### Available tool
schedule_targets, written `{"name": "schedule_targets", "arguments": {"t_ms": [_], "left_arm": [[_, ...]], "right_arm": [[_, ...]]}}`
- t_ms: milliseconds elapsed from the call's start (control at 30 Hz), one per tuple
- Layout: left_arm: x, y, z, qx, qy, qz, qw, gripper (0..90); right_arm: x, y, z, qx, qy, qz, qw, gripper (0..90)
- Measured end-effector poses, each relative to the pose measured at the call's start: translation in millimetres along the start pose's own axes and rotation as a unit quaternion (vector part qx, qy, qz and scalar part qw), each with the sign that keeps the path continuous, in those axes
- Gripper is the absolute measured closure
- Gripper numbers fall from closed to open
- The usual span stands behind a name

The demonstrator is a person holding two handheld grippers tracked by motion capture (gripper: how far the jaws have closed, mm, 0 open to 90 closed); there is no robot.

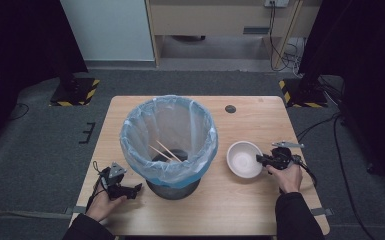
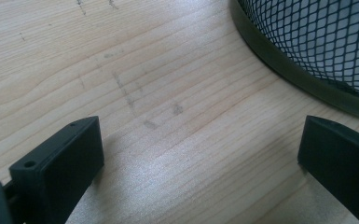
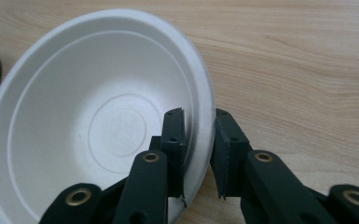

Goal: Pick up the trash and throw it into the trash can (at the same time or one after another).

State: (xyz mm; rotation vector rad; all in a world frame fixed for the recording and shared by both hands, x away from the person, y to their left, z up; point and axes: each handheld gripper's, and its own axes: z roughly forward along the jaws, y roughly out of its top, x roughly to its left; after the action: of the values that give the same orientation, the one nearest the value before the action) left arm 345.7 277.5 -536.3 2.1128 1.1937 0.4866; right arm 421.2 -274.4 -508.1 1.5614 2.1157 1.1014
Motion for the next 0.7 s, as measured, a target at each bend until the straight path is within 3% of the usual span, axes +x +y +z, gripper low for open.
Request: {"name": "schedule_targets", "arguments": {"t_ms": [300, 700], "left_arm": [[0.0, 0.0, 0.0, 0.0, 0.0, 0.0, 1.0, 0.0], [0.0, 0.0, 0.0, 0.0, 0.0, 0.0, 1.0, 0.0]], "right_arm": [[1.4, 6.4, -8.1, -0.017, 0.007, 0.007, 0.9998, 81.9], [-2.6, 18.7, -32.8, -0.088, -0.005, 0.027, 0.9958, 84.1]]}}
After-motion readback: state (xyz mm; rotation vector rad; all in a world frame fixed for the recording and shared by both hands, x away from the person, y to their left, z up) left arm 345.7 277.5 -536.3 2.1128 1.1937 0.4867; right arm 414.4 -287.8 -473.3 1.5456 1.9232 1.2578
